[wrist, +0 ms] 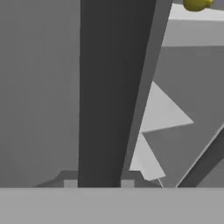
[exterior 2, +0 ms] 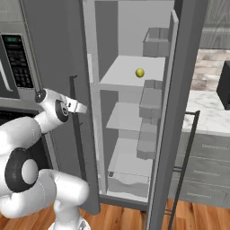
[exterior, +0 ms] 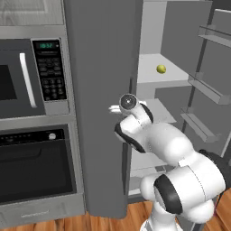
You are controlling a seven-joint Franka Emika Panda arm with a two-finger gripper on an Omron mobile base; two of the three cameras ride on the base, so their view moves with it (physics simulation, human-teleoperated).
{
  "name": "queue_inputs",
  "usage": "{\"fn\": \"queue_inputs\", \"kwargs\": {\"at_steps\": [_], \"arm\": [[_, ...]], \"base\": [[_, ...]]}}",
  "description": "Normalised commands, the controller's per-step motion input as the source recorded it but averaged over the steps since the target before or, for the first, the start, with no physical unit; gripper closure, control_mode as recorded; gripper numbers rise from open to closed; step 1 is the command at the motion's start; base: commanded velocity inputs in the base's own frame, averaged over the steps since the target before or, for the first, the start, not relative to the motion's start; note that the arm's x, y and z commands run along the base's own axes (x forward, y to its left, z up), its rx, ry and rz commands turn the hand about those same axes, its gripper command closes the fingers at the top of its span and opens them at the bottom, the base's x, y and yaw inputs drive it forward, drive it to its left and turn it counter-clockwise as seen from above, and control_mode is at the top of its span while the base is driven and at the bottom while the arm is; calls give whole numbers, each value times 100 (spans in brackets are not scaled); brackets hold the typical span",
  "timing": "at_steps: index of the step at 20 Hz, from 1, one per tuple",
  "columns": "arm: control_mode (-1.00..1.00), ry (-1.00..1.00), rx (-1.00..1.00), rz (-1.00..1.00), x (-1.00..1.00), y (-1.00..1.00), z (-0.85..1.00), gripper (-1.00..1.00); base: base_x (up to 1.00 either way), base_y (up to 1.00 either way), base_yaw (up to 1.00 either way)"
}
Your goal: Retrieve a lemon from the fridge and place it on the cutting board with the fish.
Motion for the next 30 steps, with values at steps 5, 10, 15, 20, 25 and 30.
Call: {"fn": "queue_inputs", "kwargs": {"at_steps": [5, 10, 15, 20, 25, 30], "arm": [[-100, 11, 0, -22, -98, 42, 24, 100], [-100, 5, 0, -17, -78, 31, 8, 100], [-100, 1, -1, -12, -20, 15, 0, -100], [-100, 8, -2, -10, -29, 23, 6, -100], [-100, 5, 0, -3, -99, 1, 30, -100], [-100, 1, 0, -1, -76, 12, 45, -100]], "base": [[0, 0, 0], [0, 0, 0], [0, 0, 0], [0, 0, 0], [0, 0, 0], [0, 0, 0]]}}
